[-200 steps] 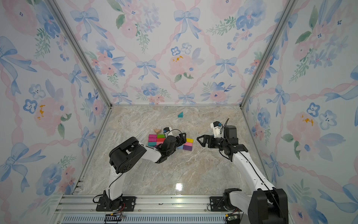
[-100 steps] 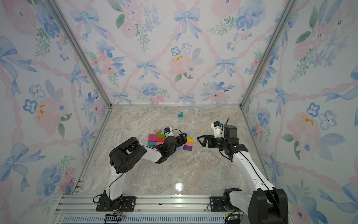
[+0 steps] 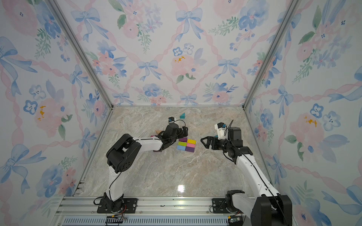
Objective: Assemble a piece of candy with building blocks
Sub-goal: Adjust the building block at the center of the board.
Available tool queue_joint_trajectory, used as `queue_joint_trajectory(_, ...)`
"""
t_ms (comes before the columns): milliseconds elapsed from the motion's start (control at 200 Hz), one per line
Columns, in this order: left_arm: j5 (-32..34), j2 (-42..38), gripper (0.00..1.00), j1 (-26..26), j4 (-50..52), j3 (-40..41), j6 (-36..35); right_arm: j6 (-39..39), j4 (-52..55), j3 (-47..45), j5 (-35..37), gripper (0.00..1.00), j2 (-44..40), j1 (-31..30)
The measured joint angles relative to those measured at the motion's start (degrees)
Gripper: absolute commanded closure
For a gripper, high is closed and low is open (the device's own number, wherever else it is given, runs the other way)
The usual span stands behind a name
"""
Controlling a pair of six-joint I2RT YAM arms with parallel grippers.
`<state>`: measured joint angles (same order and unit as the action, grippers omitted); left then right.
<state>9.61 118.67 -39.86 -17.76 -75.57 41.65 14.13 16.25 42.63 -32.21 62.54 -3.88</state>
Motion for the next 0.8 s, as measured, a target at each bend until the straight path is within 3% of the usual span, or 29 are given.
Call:
queue_joint_trajectory(145, -4.4, 2.5, 0.05, 0.6, 15.1, -17.7, -7.5, 0.0, 0.1, -1.2, 2.0, 0.01, -1.9, 0.5)
queue_joint_trajectory(250, -7.0, 4.5, 0.05, 0.6, 22.1, -24.3, -10.9, 0.0, 0.1, -2.0, 2.3, 0.01, -1.9, 0.7)
queue_joint_trajectory(495, -10.8, 10.5, 0.02, 0.3, 32.6, -26.9, -14.1, 0.3, 0.1, -2.4, 2.2, 0.01, -1.9, 0.8)
queue_joint_trajectory(800, -12.7, 12.4, 0.02, -2.0, 35.8, -27.1, -15.3, 0.2, 0.2, -3.3, 2.2, 0.01, -1.9, 0.8)
